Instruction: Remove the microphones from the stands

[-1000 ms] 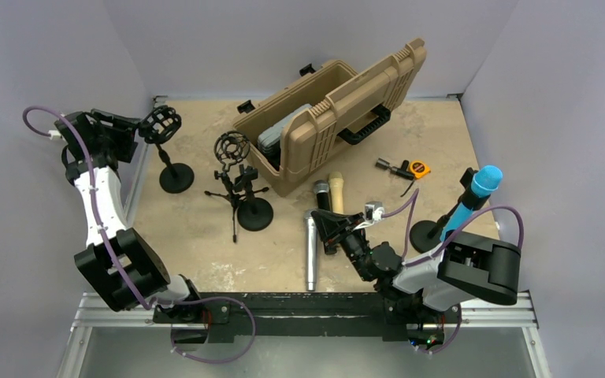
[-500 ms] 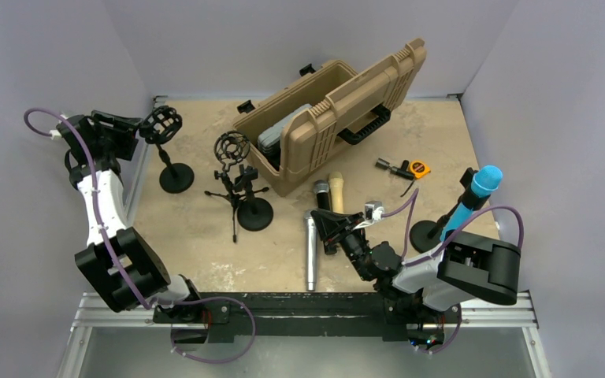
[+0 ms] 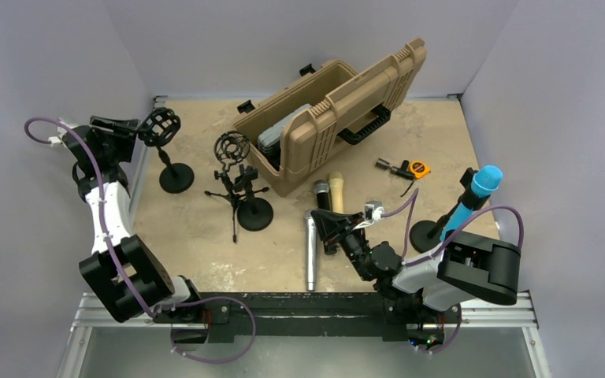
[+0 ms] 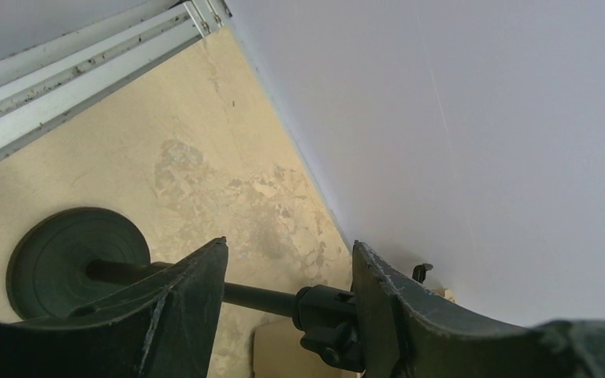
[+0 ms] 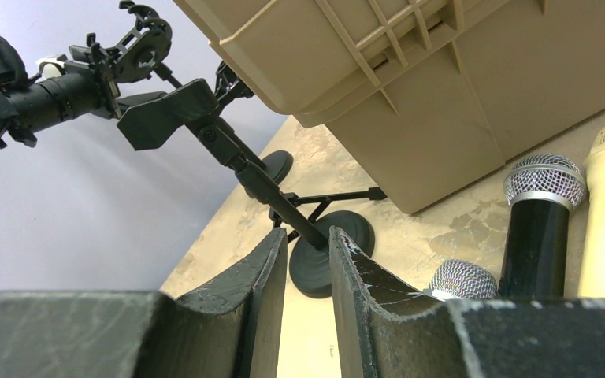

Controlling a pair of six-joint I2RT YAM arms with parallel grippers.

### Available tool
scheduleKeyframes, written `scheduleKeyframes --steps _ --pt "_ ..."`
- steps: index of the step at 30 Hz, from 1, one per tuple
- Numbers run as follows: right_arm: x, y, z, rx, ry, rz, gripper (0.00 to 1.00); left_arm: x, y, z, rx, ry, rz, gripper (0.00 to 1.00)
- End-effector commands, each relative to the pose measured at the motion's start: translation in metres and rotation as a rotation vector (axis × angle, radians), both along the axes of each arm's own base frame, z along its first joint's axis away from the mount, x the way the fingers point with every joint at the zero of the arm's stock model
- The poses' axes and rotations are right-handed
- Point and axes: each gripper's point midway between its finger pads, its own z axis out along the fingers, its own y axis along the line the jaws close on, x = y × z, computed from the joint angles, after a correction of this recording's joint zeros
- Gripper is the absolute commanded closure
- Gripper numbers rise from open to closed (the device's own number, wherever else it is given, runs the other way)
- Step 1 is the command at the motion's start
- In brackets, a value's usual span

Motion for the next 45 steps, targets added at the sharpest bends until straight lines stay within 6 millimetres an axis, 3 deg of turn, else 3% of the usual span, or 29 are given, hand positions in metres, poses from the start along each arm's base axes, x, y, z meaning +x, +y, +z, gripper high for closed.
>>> scheduleKeyframes --steps 1,6,12,14,17,25,30,34,38,42,45 --pt "0.000 -0.001 0.031 0.106 -0.054 -0.005 0.74 -0.028 0.002 -0.099 -0.048 0.309 0.025 0.44" --pt "0.000 -0.002 0.032 0.108 -0.055 -0.005 0.74 -0.036 -0.001 -0.135 -0.072 0.402 0.025 0.47" --pt "-0.001 -0.005 0.033 0.115 -0.055 -0.008 0.74 -0.039 -0.009 -0.144 -0.011 0.461 0.023 0.47" --pt "-0.001 -0.006 0.033 0.117 -0.056 -0.008 0.74 -0.034 -0.009 -0.131 0.008 0.425 0.010 0.47" --pt "-0.002 -0.007 0.034 0.121 -0.056 -0.008 0.74 -0.031 -0.011 -0.097 0.068 0.383 0.005 0.45" --pt "-0.001 -0.003 0.033 0.112 -0.058 -0.002 0.74 -0.049 0.003 -0.010 0.155 0.283 0.140 0.35" --pt "-0.001 -0.003 0.033 0.113 -0.058 -0.003 0.74 -0.050 0.017 0.026 0.104 0.232 0.272 0.30" --pt "-0.001 -0.003 0.034 0.114 -0.059 -0.003 0.74 -0.038 0.019 0.036 0.061 0.216 0.274 0.28" --pt "-0.001 -0.003 0.033 0.111 -0.059 -0.005 0.74 -0.003 -0.003 0.046 0.039 0.116 0.076 0.31" --pt "-0.001 -0.002 0.033 0.110 -0.059 -0.004 0.74 0.014 -0.024 0.041 -0.002 0.026 -0.077 0.31" --pt "-0.001 -0.001 0.032 0.105 -0.060 -0.001 0.74 0.014 -0.030 0.035 -0.002 -0.005 -0.110 0.31"
